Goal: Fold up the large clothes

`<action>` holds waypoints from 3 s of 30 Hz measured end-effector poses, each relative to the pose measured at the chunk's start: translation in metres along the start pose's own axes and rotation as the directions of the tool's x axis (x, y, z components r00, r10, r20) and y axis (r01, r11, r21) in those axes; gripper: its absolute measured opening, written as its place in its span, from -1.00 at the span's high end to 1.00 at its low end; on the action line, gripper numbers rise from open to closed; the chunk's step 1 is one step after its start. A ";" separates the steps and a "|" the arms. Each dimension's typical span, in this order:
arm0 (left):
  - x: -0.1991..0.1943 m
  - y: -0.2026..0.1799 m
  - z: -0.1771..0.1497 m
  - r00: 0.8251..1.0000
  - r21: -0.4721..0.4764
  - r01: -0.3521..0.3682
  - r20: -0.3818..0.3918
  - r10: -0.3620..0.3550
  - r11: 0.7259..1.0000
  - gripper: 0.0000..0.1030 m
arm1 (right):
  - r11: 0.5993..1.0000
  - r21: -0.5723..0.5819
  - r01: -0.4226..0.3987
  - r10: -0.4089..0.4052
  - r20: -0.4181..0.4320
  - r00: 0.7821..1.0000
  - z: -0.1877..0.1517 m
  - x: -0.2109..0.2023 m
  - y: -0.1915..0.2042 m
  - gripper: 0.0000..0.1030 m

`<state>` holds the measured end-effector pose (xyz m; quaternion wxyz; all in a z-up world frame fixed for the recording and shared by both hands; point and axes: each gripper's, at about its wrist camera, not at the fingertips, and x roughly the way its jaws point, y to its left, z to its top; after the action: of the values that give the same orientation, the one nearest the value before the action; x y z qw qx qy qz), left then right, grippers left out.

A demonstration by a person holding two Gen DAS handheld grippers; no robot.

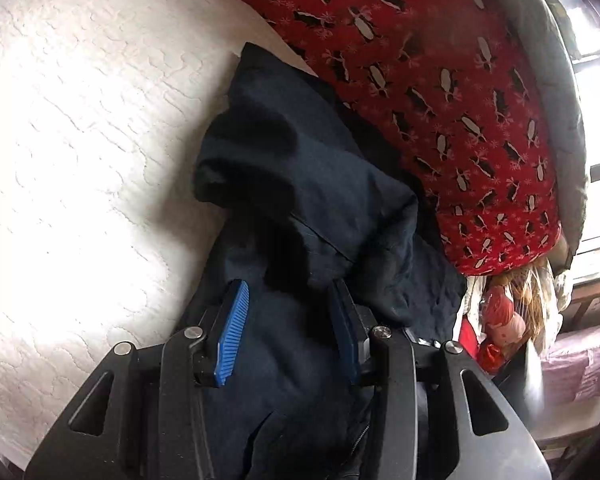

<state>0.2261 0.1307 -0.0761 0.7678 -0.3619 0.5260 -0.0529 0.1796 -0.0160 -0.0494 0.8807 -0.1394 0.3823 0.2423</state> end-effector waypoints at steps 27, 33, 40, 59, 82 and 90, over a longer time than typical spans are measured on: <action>0.045 -0.051 0.026 0.997 -0.052 0.076 -0.014 -0.077 0.996 -0.10 | 0.385 0.880 -0.276 -0.005 0.301 0.953 -0.145 -0.087 -0.275 -0.48; 0.044 -0.050 0.041 0.997 -0.031 -0.064 0.033 0.065 0.997 0.74 | 0.508 0.813 -0.284 0.028 0.314 0.949 -0.113 -0.101 -0.275 0.88; 0.044 -0.020 0.031 0.984 0.011 -0.171 -0.042 0.172 0.985 0.91 | 0.464 0.881 -0.093 -0.001 0.105 0.994 -0.145 -0.097 -0.302 0.87; 0.065 -0.073 0.016 0.948 0.291 -0.284 -0.056 0.312 0.914 0.37 | 0.558 0.830 -0.009 -0.020 0.024 1.000 -0.133 -0.114 -0.280 0.34; -0.045 0.056 -0.149 0.921 0.265 -0.148 -0.315 0.230 0.953 0.16 | 0.592 0.788 0.166 0.066 -0.253 0.965 -0.284 -0.247 -0.150 -0.33; -0.045 0.069 -0.169 0.924 0.288 -0.133 -0.309 0.224 0.948 -0.16 | 0.607 0.792 -0.062 0.319 -0.171 0.932 -0.296 -0.221 -0.131 -0.34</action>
<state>0.0424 0.1170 -0.1151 0.7088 -0.1929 0.6692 -0.1125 -0.0601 -0.3251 -0.0761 0.7551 0.2606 0.5887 0.1239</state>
